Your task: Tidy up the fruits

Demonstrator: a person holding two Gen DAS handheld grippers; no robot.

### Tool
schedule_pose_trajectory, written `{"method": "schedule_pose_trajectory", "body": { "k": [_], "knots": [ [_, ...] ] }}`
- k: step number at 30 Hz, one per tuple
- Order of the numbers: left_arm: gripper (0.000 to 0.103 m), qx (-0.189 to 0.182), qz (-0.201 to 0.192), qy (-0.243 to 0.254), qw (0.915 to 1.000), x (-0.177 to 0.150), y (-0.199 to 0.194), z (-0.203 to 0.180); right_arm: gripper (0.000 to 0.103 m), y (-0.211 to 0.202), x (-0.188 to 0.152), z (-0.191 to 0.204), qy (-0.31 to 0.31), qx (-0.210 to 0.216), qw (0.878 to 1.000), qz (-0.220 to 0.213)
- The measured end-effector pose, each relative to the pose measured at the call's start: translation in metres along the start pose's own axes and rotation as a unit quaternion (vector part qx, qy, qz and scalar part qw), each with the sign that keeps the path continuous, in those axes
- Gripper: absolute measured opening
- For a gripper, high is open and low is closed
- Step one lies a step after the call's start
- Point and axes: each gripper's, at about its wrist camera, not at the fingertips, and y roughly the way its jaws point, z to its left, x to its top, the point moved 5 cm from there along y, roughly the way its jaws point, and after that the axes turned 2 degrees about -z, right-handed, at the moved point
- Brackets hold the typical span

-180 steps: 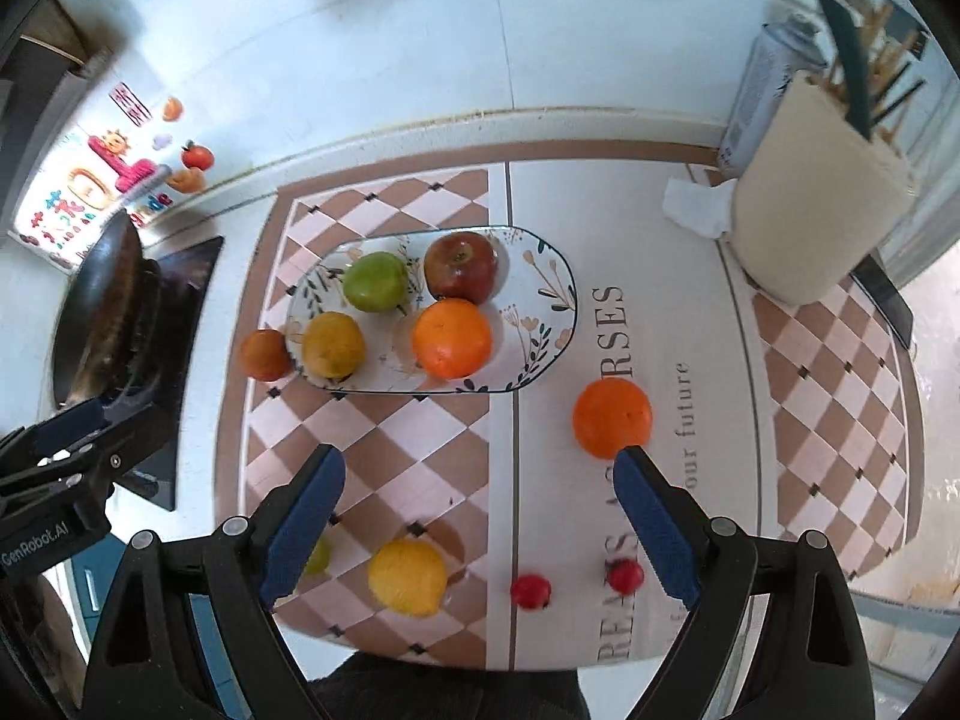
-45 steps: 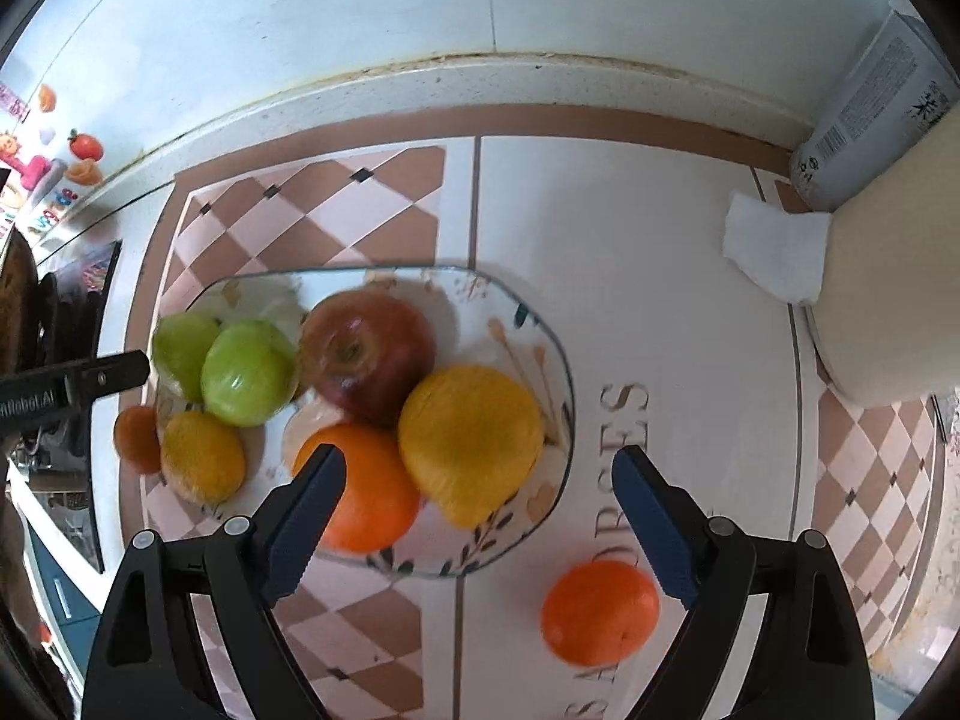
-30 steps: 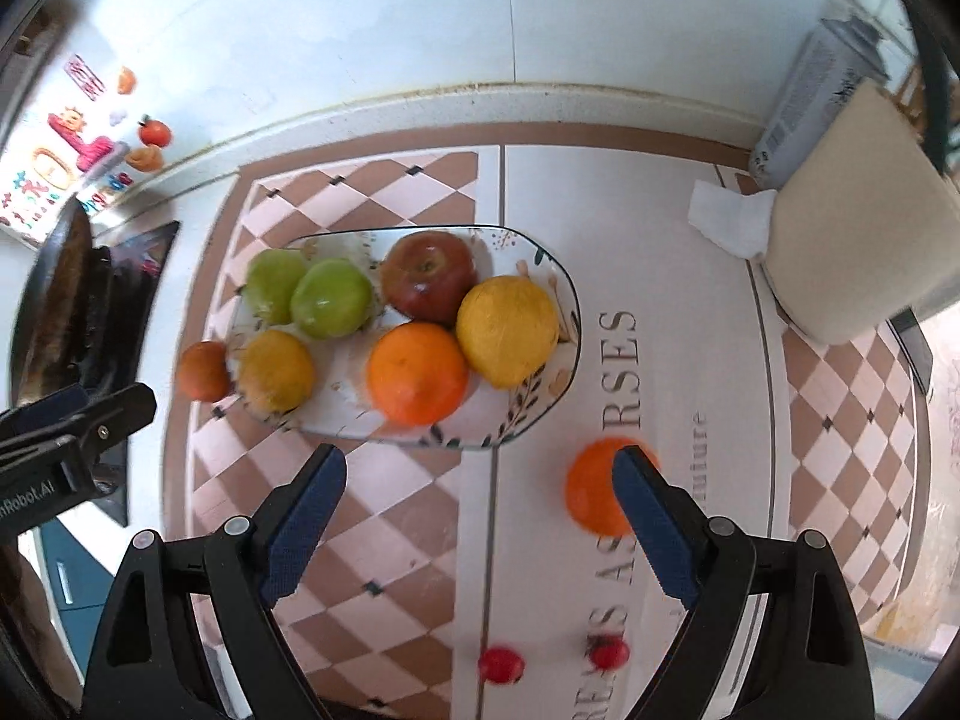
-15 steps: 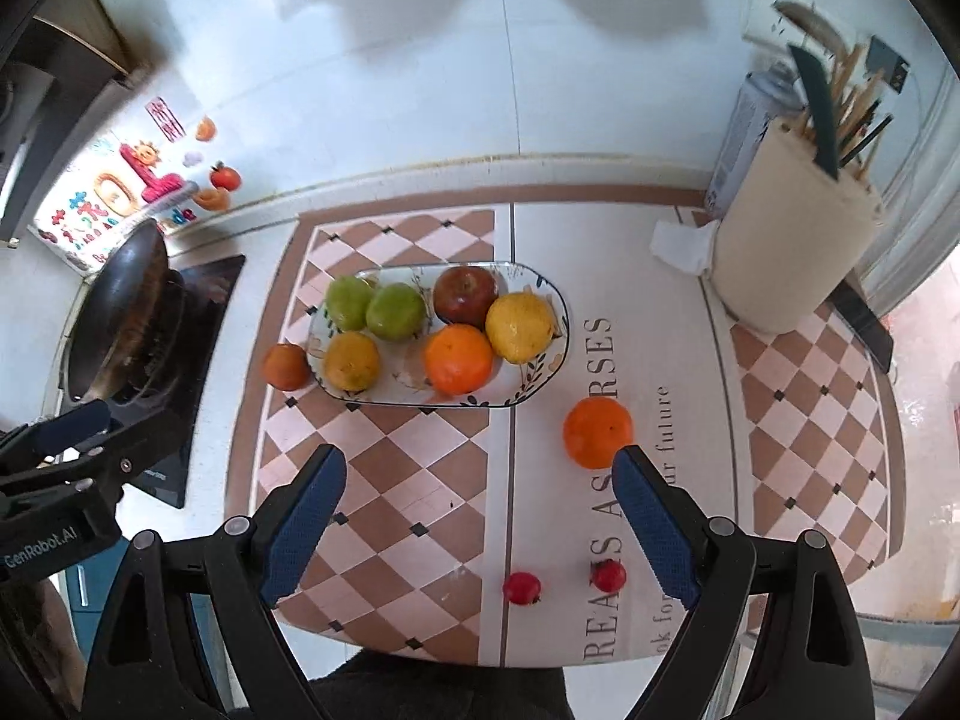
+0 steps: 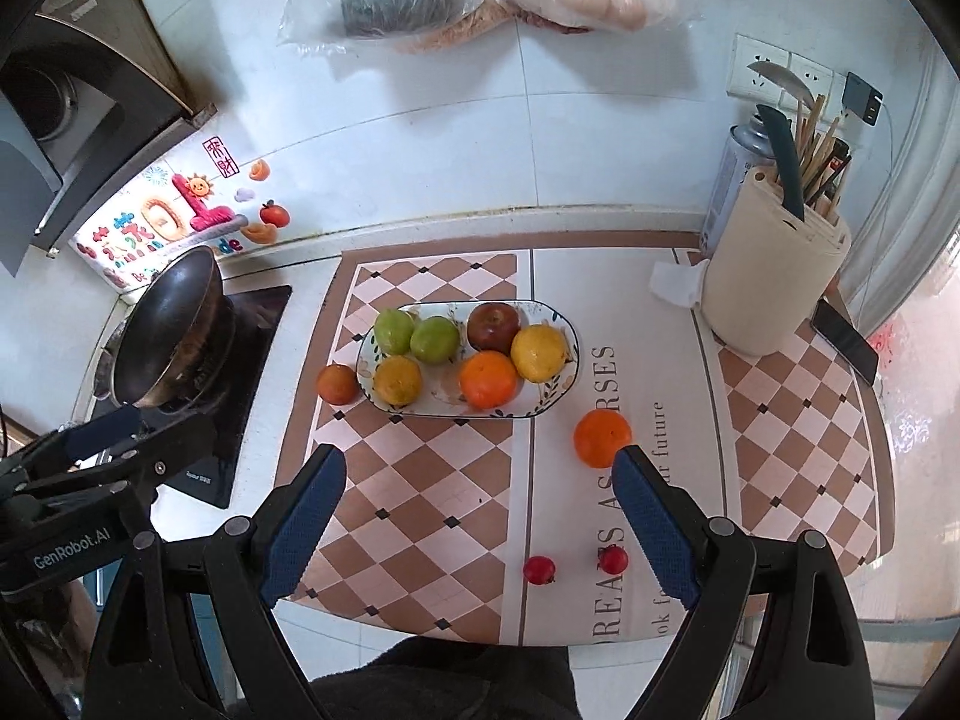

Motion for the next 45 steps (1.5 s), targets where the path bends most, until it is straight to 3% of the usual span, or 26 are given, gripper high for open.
{"method": "schedule_pose_trajectory", "body": {
  "k": [5,6,7,11,14,16,18,27,28,29,32,35,38,45],
  "knots": [
    [0.088,0.004,0.014,-0.01,0.9999,-0.003,0.013,0.006,0.093,0.008,-0.004,-0.01,0.016,0.012,1.0,0.015],
    [0.098,0.01,0.019,-0.011,0.9997,-0.004,0.019,0.008,0.093,0.013,-0.006,-0.015,0.021,0.012,0.999,0.021],
    [0.102,0.015,0.02,-0.011,0.9996,-0.004,0.024,0.01,0.093,0.022,-0.008,-0.025,0.031,0.009,0.999,0.028],
    [0.102,0.055,0.036,-0.018,0.9977,-0.011,0.051,0.024,0.092,0.065,-0.025,-0.061,0.067,0.001,0.995,0.068],
    [0.102,0.08,0.061,-0.025,0.9946,-0.021,0.078,0.037,0.077,0.107,-0.048,-0.082,0.082,0.0,0.99,0.116],
    [0.102,0.095,0.077,-0.029,0.9921,-0.029,0.097,0.045,0.073,0.136,-0.064,-0.1,0.102,-0.012,0.985,0.141],
    [0.102,0.109,0.094,-0.032,0.989,-0.037,0.112,0.052,0.066,0.158,-0.072,-0.115,0.115,-0.02,0.982,0.147],
    [0.102,0.136,0.146,-0.061,0.9781,-0.048,0.167,0.073,0.066,0.243,-0.053,-0.156,0.168,-0.03,0.972,0.161],
    [0.102,0.136,0.149,-0.065,0.9773,-0.047,0.171,0.075,0.066,0.252,-0.051,-0.157,0.167,-0.032,0.971,0.168],
    [0.102,0.136,0.152,-0.069,0.9765,-0.045,0.176,0.077,0.073,0.262,-0.048,-0.157,0.167,-0.03,0.97,0.173],
    [0.102,0.127,0.162,-0.096,0.974,-0.035,0.193,0.09,0.074,0.284,-0.043,-0.152,0.173,-0.002,0.967,0.185],
    [0.102,0.11,0.174,-0.132,0.9697,-0.023,0.21,0.104,0.064,0.297,-0.04,-0.137,0.153,0.008,0.969,0.193],
    [0.102,0.087,0.186,-0.163,0.9651,-0.01,0.232,0.117,0.063,0.297,-0.04,-0.124,0.12,-0.003,0.973,0.195],
    [0.102,0.006,0.221,-0.221,0.9497,-0.001,0.287,0.126,0.063,0.292,-0.061,-0.092,0.114,0.045,0.965,0.23]
  ]
}}
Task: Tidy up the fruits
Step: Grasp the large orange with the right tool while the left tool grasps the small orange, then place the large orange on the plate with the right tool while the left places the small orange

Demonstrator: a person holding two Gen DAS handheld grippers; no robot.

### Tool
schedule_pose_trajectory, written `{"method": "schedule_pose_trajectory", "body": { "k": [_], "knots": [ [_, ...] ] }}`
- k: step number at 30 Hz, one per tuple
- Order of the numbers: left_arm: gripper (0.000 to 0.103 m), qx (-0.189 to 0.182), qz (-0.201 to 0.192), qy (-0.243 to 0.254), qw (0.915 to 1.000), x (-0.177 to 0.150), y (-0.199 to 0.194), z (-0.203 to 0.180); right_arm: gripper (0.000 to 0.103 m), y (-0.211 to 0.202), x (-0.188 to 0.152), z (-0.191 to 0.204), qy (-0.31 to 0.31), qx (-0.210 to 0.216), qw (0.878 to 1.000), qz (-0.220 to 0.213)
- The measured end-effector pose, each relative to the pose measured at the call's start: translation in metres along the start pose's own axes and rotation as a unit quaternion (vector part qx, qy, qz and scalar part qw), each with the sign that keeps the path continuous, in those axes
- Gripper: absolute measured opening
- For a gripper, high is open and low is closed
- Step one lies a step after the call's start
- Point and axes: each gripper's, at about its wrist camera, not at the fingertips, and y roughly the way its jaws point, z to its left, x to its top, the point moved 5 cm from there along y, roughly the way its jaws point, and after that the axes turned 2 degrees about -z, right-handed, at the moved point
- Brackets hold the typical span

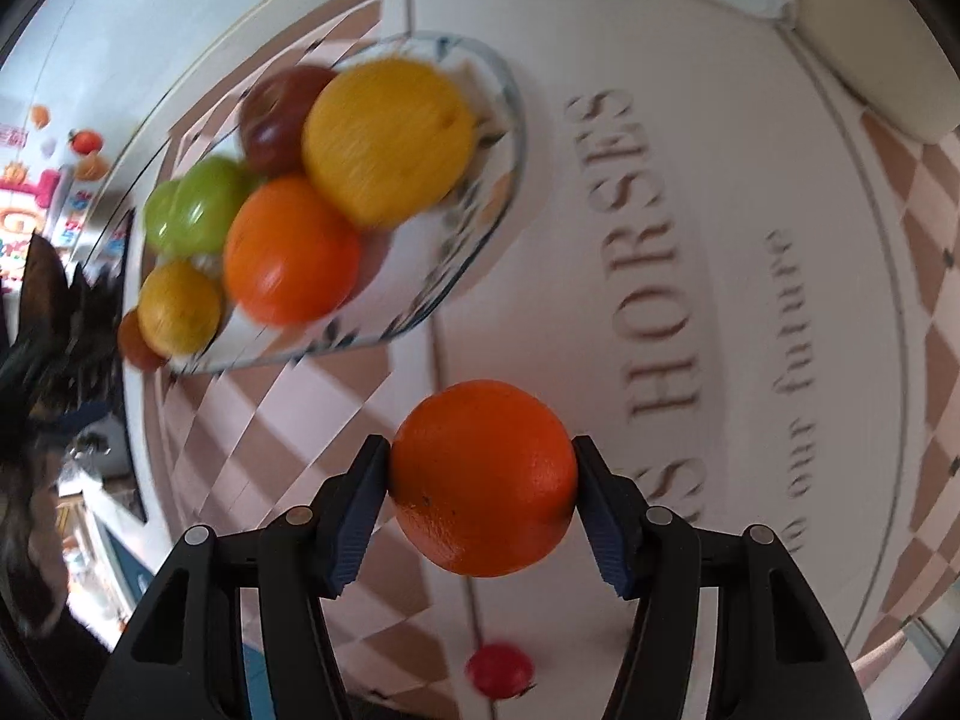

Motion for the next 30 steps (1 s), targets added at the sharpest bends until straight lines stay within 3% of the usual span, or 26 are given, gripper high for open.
{"method": "schedule_pose_trajectory", "body": {
  "k": [3,5,7,12,25,30],
  "knots": [
    [0.096,-0.032,0.007,-0.011,0.9994,0.005,0.011,-0.004,0.063,0.005,-0.01,0.012,-0.005,0.009,1.0,0.011],
    [0.067,-0.051,0.012,-0.015,0.9985,0.007,0.017,-0.007,0.063,0.009,-0.014,0.018,-0.007,0.011,1.0,0.017],
    [0.058,-0.065,0.021,-0.015,0.9976,0.007,0.022,-0.011,0.063,0.014,-0.014,0.024,-0.007,0.014,1.0,0.023],
    [0.053,-0.053,0.009,-0.002,0.9985,0.002,0.014,-0.015,0.063,0.021,-0.018,0.036,-0.016,0.013,0.999,0.028],
    [0.054,-0.062,0.035,0.023,0.9972,-0.07,0.013,-0.006,0.064,0.021,-0.007,0.023,-0.013,0.021,0.999,0.041],
    [0.054,-0.048,0.019,0.04,0.9979,-0.065,0.017,-0.019,0.064,0.02,-0.007,0.019,-0.016,0.02,0.999,0.037]
  ]
}}
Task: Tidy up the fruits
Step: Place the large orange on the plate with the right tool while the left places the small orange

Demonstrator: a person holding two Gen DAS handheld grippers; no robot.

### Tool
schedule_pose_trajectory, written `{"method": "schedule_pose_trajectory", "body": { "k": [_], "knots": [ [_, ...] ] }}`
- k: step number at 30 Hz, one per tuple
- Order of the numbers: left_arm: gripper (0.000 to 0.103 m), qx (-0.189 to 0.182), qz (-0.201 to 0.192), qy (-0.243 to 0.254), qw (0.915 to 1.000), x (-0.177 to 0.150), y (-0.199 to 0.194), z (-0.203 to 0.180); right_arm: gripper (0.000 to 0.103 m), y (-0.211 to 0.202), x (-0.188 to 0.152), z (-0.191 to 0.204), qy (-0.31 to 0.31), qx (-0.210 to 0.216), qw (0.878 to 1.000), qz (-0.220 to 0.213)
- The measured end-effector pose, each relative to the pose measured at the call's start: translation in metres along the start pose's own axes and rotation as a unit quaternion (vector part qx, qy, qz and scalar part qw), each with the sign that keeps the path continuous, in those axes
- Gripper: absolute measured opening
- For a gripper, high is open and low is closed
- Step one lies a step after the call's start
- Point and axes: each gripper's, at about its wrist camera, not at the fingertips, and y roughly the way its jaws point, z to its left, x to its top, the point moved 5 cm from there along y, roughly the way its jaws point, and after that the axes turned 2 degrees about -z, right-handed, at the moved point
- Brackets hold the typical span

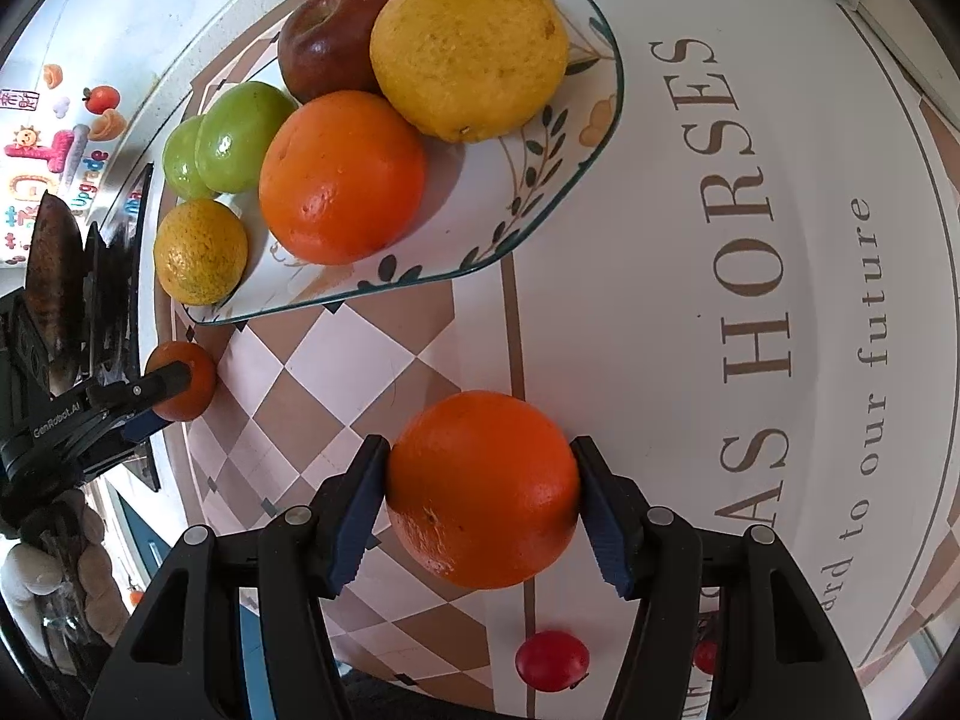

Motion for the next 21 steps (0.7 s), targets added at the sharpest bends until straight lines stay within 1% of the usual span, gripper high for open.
{"method": "schedule_pose_trajectory", "body": {
  "k": [5,8,12,14,17,19,21],
  "knots": [
    [0.053,-0.001,0.003,0.0,1.0,0.004,-0.001,-0.003,0.063,-0.001,-0.004,0.007,-0.005,-0.005,1.0,-0.004],
    [0.053,-0.013,-0.002,0.0,0.9999,0.004,-0.01,-0.011,0.063,-0.006,-0.005,0.015,-0.003,0.011,1.0,-0.009],
    [0.053,-0.037,-0.017,0.004,0.9992,0.01,-0.036,-0.023,0.063,-0.023,-0.001,0.025,0.002,0.04,0.999,-0.025],
    [0.053,-0.054,-0.032,0.008,0.998,0.018,-0.055,-0.035,0.063,-0.037,0.005,0.03,0.007,0.058,0.998,-0.04],
    [0.053,-0.069,-0.049,0.018,0.9962,0.033,-0.076,-0.05,0.063,-0.064,0.021,0.034,0.015,0.078,0.994,-0.07],
    [0.053,-0.07,-0.06,0.022,0.9955,0.049,-0.086,-0.055,0.063,-0.084,0.038,0.036,0.018,0.084,0.992,-0.095],
    [0.053,-0.063,-0.067,0.024,0.9955,0.064,-0.086,-0.06,0.063,-0.1,0.054,0.035,0.016,0.08,0.99,-0.115]
  ]
}}
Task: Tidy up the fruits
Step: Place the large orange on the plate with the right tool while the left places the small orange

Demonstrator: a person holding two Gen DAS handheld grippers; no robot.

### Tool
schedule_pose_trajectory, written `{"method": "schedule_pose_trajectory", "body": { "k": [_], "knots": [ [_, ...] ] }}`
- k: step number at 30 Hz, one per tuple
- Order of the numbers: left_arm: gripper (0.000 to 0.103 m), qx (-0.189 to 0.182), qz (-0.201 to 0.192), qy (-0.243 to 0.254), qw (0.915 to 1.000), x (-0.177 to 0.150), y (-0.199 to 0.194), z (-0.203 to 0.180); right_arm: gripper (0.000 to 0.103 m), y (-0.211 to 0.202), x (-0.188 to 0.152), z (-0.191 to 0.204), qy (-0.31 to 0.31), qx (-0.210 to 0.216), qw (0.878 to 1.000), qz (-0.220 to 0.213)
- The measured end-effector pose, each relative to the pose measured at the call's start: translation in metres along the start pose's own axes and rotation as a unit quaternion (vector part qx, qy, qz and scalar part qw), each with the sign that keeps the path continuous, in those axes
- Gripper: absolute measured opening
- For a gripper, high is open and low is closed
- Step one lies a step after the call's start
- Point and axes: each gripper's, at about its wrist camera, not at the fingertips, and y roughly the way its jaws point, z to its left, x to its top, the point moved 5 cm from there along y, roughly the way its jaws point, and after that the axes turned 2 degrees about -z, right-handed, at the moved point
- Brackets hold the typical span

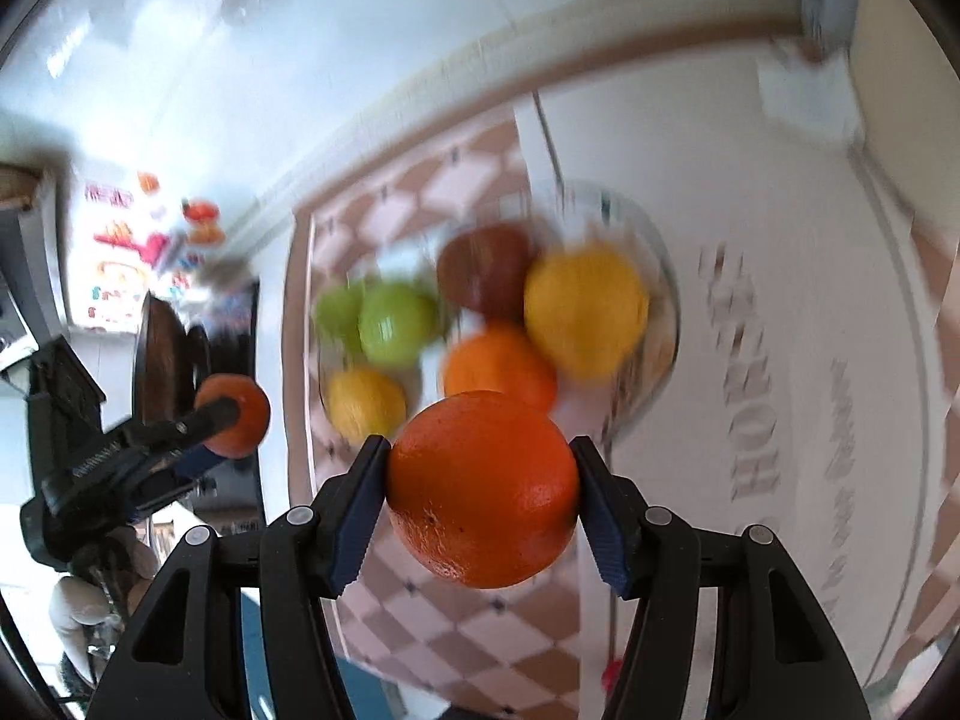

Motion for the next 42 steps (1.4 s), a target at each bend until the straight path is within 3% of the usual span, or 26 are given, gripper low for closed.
{"method": "schedule_pose_trajectory", "body": {
  "k": [6,13,21,24,32,34,36,37,38,39,42],
  "knots": [
    [0.053,0.043,0.024,0.009,0.9987,0.026,0.037,0.004,0.063,-0.008,0.067,-0.01,-0.02,-0.062,0.997,-0.048],
    [0.054,0.063,0.053,0.011,0.9966,0.031,0.063,0.01,0.063,0.037,0.115,-0.031,-0.04,-0.116,0.992,-0.031],
    [0.054,0.058,0.087,0.007,0.9945,0.017,0.068,0.014,0.063,0.075,0.115,-0.029,-0.064,-0.117,0.991,0.002],
    [0.054,0.055,0.103,0.001,0.9932,0.011,0.075,0.017,0.064,0.078,0.115,-0.036,-0.039,-0.114,0.993,0.018],
    [0.055,0.061,0.108,-0.01,0.9923,0.008,0.078,0.018,0.067,0.08,0.117,-0.041,-0.022,-0.095,0.995,0.034],
    [0.055,0.067,0.101,-0.001,0.9926,0.009,0.072,0.017,0.074,0.078,0.116,-0.04,-0.021,-0.096,0.995,0.032],
    [0.067,0.076,0.09,0.012,0.993,0.009,0.067,0.014,0.082,0.073,0.115,-0.04,-0.022,-0.105,0.994,0.025],
    [0.083,0.08,0.086,0.019,0.993,0.01,0.065,0.012,0.082,0.068,0.114,-0.039,-0.028,-0.121,0.992,0.016],
    [0.088,0.083,0.081,0.026,0.9929,0.009,0.063,0.01,0.084,0.063,0.112,-0.037,-0.036,-0.133,0.99,0.01],
    [0.088,0.086,0.078,0.03,0.9928,0.009,0.061,0.009,0.09,0.06,0.11,-0.035,-0.044,-0.142,0.989,0.005],
    [0.088,0.092,0.073,0.042,0.9922,0.007,0.057,0.006,0.092,0.048,0.102,-0.026,-0.059,-0.154,0.986,-0.006]
  ]
}}
